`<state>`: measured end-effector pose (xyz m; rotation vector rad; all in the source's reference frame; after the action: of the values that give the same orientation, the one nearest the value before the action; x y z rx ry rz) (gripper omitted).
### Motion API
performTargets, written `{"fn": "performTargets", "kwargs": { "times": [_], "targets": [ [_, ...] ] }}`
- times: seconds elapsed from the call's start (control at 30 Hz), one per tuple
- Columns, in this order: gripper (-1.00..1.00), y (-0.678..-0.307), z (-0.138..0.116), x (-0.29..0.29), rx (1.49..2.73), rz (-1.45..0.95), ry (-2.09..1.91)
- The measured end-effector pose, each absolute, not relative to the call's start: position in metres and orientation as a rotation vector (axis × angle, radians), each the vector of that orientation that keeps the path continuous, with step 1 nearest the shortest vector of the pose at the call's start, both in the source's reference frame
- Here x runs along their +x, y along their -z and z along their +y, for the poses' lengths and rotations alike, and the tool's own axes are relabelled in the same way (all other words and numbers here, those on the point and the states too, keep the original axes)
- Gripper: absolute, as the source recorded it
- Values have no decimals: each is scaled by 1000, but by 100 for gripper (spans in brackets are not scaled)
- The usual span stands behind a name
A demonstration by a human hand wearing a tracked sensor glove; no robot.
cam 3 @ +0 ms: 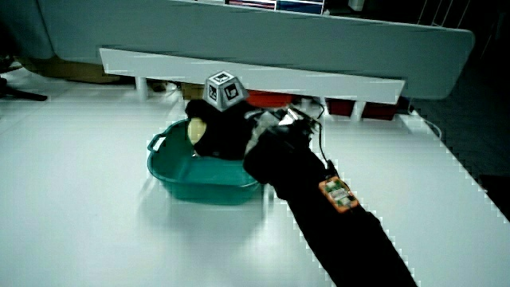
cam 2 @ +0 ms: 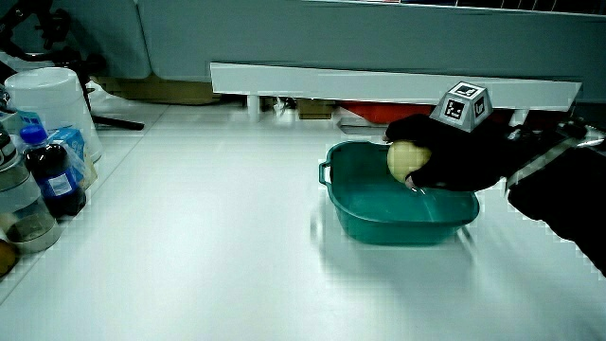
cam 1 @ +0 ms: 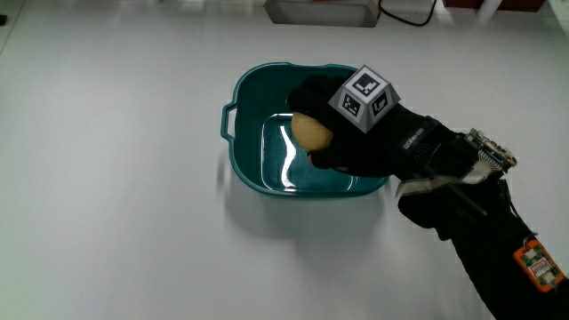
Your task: Place pear into plate
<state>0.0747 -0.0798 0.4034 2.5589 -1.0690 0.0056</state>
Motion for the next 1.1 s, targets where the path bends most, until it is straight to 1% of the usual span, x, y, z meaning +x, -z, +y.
{"fn": "performTargets", "kwargs": {
  "times": [0.3,0.43,0.83,0.93,1.03,1.07,1.1],
  "targets": [
    [0,-424,-91,76,2556,-993,3],
    [0,-440,-94,77,2543,-958,18],
    [0,-473,-93,78,2513,-892,43],
    [0,-486,-92,74,2481,-886,72],
    [0,-489,-91,71,2475,-887,76],
    [0,-496,-91,72,2454,-880,85],
    [0,-495,-91,71,2467,-879,87]
  ]
}}
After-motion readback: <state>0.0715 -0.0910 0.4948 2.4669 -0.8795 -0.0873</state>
